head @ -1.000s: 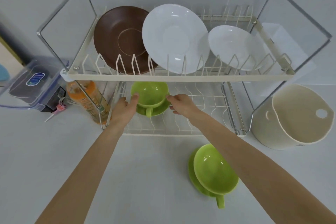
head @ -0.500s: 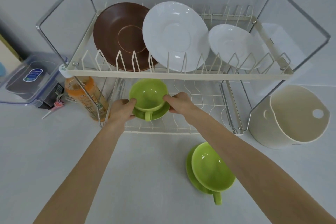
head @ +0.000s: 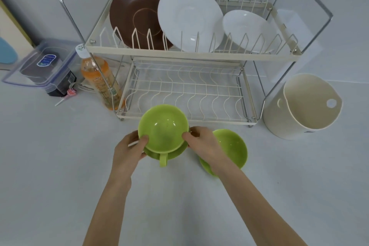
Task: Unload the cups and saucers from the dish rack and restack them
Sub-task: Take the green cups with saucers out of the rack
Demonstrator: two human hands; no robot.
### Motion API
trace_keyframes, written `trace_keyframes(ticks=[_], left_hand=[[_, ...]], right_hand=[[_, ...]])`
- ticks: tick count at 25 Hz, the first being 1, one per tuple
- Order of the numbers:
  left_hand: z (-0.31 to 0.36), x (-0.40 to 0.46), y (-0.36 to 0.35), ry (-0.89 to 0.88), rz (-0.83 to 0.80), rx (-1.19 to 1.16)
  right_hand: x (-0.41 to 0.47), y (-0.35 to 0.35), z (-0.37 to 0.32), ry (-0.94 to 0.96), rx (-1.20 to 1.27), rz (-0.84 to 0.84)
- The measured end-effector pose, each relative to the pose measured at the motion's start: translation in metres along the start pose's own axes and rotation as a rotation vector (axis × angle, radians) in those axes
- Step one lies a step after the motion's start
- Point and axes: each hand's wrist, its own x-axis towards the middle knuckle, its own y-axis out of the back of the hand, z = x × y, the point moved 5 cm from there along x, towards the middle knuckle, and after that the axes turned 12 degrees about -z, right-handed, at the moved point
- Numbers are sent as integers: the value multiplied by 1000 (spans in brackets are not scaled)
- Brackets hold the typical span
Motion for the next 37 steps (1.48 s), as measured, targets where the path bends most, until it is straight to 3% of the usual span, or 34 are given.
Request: trace_keyframes(ticks=[6,17,24,30,37], left_hand=[[-48,-13,5,79,-3,-14],[-67,4,10,119,-15,90],[-43,15,9,128,-90,634],[27,3,-11,-179,-50,915],[140,-44,-58,-626,-58,923]], right_hand=[[-8,-26,28,-23,-82,-34],[2,-36,46,-58,-97,-4],[-10,-25,21,2,-339,-83],[-48,11,-24,214,-397,-116],[-94,78,-90,457,-608,39]])
